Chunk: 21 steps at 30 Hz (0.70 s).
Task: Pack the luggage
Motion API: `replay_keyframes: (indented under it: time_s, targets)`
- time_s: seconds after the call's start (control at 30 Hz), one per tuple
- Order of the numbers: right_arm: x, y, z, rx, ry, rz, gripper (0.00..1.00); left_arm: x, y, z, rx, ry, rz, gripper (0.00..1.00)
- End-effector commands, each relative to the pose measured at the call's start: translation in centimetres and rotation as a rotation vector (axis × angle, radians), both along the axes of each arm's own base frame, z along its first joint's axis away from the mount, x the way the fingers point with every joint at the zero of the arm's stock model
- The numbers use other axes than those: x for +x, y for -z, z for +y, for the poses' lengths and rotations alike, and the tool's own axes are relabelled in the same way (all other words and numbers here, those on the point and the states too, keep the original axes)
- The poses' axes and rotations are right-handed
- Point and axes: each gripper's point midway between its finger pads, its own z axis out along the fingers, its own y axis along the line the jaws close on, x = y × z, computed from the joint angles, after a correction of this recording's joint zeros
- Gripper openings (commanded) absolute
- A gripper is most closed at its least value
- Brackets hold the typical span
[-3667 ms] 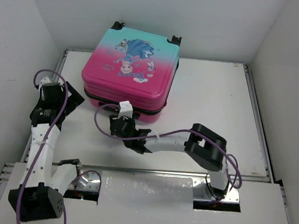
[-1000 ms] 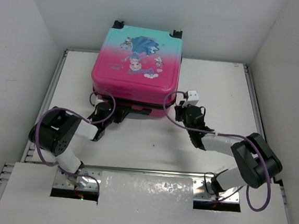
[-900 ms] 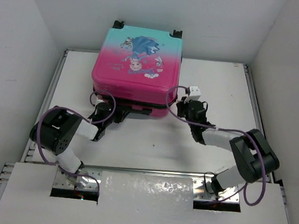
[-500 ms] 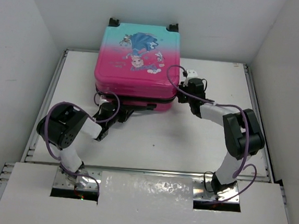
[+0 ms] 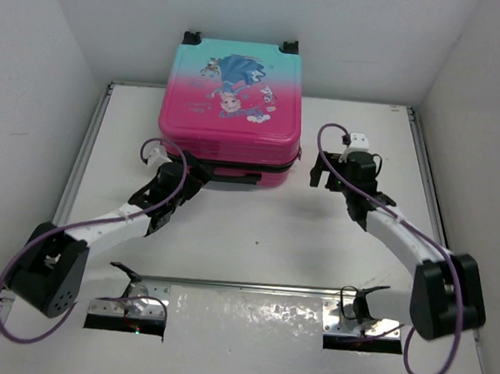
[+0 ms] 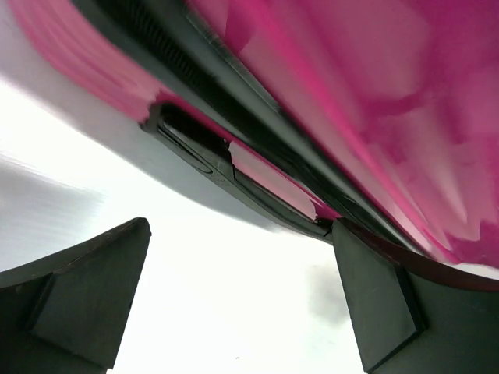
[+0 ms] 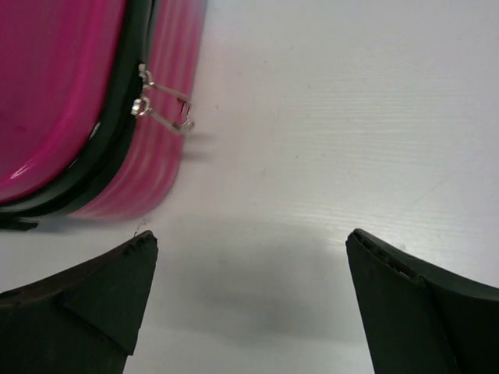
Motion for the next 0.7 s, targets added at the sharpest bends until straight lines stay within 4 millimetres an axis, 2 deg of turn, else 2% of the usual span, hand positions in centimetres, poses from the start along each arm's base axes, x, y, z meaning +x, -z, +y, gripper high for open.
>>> replay_keyframes:
  time_s: [0.0,0.03,0.07,0.1,0.13,0.17,0.2,0.23,0.27,0.3,0.33,0.37,0.43,0.47,0.53,0.57,0.6,0.67]
  targets:
    - [-3.1,-2.9,-0.9,-0.009,0.014,0.011,0.99,-1.1,-1.7,3.7,0.27,-0.055,-0.014,1.0]
    - [-4.1,-3.2,-1.2,-0.017,0.013,0.022,0.99,-2.1,-1.4,4.5,0.326,-0.046,0.027,1.0]
    - [-5.5,-3.2,-1.6,-0.032,0.015,0.045,0.99,-2.4,-2.0,5.2,0.391,-0.041,0.023,1.0]
    - [-6.6,-4.9,-1.7,-0.021,0.009,-0.002,0.99,-2.4,-4.4,5.5,0.4,-0.043,-0.021,1.0]
    - [-8.1,-4.7,-1.9,-0.036,-0.006,0.035,0.99,-3.2,-4.8,6.1,0.442,-0.028,0.004,1.0]
    - [-9.0,-5.1,-2.3,-0.052,-0.005,0.04,0.99,-3.6,-6.1,6.2,0.493,0.01,-0.019,1.0]
    - [-9.9,-7.4,-2.5,-0.044,-0.003,-0.015,0.99,-4.4,-8.9,6.6,0.508,0.023,-0.05,1.0]
    - [-10.7,-8.1,-2.8,-0.051,-0.006,-0.021,0.99,-4.9,-10.3,7.0,0.533,0.033,-0.058,1.0]
    - [-12.4,-9.8,-3.4,-0.064,-0.014,-0.048,0.99,-5.6,-14.0,7.3,0.534,0.0,-0.127,1.0]
    - [-13.2,-10.7,-3.8,-0.069,-0.012,-0.066,0.99,-6.7,-14.8,7.6,0.558,0.022,-0.125,1.0]
    - [-14.4,-12.0,-4.5,-0.093,-0.009,-0.074,0.99,-7.5,-17.7,7.6,0.556,0.05,-0.19,1.0]
    - [-15.3,-13.1,-5.0,-0.097,-0.005,-0.099,0.99,-8.0,-18.8,8.3,0.572,0.04,-0.206,1.0]
    - [-17.4,-15.7,-5.7,-0.083,-0.004,-0.186,0.99,-9.4,-20.2,10.0,0.651,0.035,-0.206,1.0]
    - [-18.4,-16.0,-6.0,-0.093,-0.013,-0.189,0.99,-10.1,-21.9,11.7,0.707,-0.014,-0.215,1.0]
    - [-20.0,-17.7,-6.8,-0.098,-0.002,-0.243,0.99,-12.2,-22.4,14.5,0.764,-0.085,-0.201,1.0]
    - [-20.9,-17.0,-7.3,-0.134,-0.008,-0.21,0.99,-13.8,-23.0,16.7,0.771,-0.184,-0.219,1.0]
    - [-21.4,-16.9,-8.0,-0.155,0.011,-0.202,0.99,-14.9,-22.7,18.0,0.769,-0.237,-0.213,1.0]
    - [-22.8,-15.4,-9.2,-0.196,0.042,-0.144,0.99,-16.8,-22.5,19.7,0.734,-0.309,-0.269,1.0]
